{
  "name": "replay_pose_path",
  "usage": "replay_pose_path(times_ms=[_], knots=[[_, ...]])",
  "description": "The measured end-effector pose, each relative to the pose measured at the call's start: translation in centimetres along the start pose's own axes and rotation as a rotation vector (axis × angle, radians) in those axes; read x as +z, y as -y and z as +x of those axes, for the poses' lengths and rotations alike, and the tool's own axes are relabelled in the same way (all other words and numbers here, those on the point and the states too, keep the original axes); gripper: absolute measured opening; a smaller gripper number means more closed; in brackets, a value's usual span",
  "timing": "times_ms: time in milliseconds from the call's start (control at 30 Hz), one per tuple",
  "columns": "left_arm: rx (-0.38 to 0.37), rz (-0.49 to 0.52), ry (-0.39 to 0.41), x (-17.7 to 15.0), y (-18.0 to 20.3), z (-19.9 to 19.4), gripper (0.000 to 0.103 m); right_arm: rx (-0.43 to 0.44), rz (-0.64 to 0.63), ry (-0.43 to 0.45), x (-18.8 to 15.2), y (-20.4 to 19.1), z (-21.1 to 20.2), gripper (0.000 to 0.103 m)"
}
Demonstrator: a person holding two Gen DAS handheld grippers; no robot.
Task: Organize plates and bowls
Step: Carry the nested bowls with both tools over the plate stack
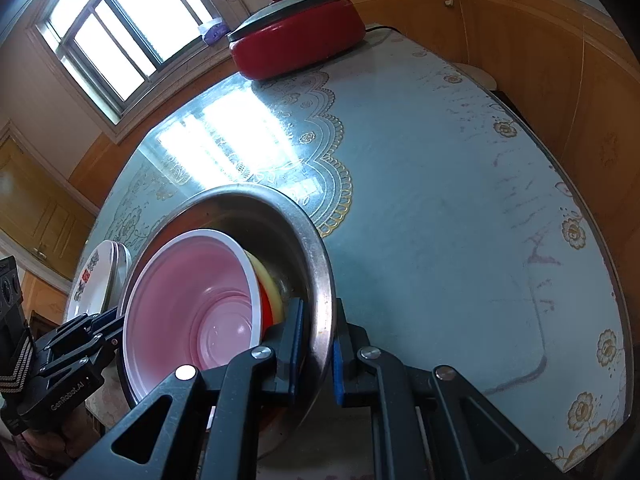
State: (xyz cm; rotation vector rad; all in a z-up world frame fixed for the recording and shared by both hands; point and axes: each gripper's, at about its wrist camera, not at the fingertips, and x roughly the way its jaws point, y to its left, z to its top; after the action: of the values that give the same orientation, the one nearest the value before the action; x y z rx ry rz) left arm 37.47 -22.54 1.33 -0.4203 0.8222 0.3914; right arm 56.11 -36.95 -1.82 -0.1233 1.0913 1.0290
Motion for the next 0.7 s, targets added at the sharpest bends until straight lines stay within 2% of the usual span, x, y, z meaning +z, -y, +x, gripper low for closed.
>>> replay_pose_path(times_ms=[367,700], knots=[[-0.009,-0.005,0.053,0.3,-0.9,-2.9,0.020,0.036,-0.023,0.043,0.5,-1.7,-1.9,0.011],[0.033,-0.069,0.124,0.3,-5.3,-7.3,0.020,0.123,-0.124,0.067,2.5,-7.8,-2.4,0.010]])
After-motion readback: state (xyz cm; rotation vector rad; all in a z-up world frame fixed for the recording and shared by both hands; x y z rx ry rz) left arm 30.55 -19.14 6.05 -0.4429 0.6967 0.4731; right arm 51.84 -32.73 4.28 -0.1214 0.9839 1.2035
